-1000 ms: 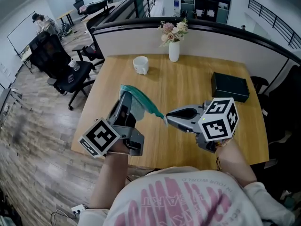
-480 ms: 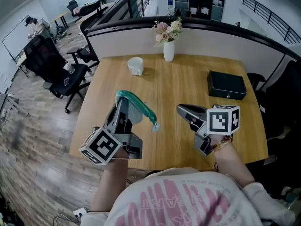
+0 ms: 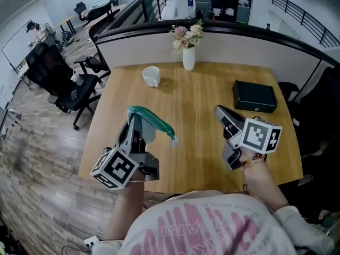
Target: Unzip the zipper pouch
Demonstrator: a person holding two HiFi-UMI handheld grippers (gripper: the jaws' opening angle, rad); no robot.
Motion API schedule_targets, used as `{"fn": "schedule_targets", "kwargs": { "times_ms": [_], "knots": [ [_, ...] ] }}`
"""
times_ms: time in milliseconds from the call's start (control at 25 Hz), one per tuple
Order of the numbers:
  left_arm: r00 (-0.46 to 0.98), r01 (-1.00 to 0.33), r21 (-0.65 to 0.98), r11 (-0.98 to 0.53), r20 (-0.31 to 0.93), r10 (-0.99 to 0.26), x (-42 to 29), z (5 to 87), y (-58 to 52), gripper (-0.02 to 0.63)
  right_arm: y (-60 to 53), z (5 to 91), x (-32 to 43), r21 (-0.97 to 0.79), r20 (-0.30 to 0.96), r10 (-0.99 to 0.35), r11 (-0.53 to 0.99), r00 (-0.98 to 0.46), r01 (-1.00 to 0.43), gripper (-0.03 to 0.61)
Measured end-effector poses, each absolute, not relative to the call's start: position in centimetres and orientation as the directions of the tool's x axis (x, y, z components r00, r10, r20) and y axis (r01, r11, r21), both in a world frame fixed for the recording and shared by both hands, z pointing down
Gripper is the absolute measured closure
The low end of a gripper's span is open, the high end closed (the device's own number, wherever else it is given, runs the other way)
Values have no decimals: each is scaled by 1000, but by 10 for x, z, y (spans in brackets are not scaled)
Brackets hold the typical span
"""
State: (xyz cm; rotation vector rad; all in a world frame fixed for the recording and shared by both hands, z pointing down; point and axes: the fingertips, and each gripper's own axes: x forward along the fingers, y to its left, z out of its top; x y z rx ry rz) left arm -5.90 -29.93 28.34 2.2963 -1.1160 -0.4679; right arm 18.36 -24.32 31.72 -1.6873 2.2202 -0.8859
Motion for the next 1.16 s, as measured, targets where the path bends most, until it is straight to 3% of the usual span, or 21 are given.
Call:
{"fn": "schedule_targets", "kwargs": {
  "times_ms": [1160],
  "knots": [
    [595,-595,624,-507,-82,-799,-60,284,-321,601,-265,326,183,-520,224,-919,169,-325,-837,581]
  ]
}}
